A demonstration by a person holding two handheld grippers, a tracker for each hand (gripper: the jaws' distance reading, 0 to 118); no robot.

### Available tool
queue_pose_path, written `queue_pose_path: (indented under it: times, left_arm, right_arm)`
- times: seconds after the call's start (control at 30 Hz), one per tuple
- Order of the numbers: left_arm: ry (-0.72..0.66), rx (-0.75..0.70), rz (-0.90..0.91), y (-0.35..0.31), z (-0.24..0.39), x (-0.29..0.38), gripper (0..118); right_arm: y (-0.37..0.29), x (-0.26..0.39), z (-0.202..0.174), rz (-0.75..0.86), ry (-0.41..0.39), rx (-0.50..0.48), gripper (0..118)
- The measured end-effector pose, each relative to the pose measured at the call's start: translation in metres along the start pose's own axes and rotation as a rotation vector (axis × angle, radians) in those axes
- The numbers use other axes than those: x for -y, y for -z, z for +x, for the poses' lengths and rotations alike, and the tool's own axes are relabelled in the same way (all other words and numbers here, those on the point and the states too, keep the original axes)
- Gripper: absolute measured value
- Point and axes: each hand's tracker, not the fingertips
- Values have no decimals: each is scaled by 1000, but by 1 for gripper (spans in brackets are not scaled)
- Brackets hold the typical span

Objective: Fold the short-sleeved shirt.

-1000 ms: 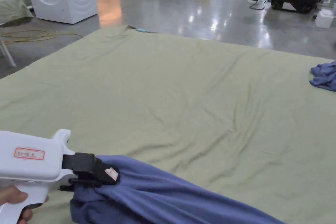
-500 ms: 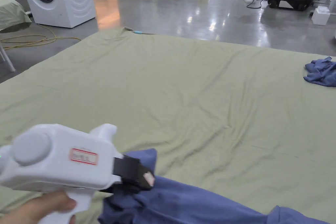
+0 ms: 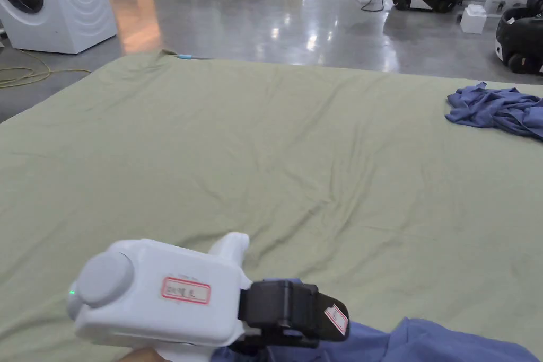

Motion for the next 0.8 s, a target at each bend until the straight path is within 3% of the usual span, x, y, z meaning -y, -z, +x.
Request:
queue_pose_path:
  times: [0.2,0.23,0.3,0.37,0.5,0.7,0.8]
  left_arm:
    - [-35,-154,169,-65,-15,8,91]
    - [-62,-210,163,-66,-21,10,78]
    - [-123,-354,108,-60,-38,10,3]
    - [-195,-395,86,-49,-58,14,1]
    - [-257,-220,34,-13,-57,24,1]
    - [-103,-291,4,15,-47,8,1]
    - [19,-396,19,16,-29,-1,1]
  right_arm:
    - [8,4,-8,-26,2,-26,2]
    - [9,5,-9,-28,4,-25,2]
    - [10,5,-6,-34,8,-22,2]
    - [10,6,-6,-36,17,-21,2]
    - [8,6,-2,-39,39,-17,2]
    - [4,6,1,-44,58,1,2]
    - [6,8,2,-50,68,4,2]
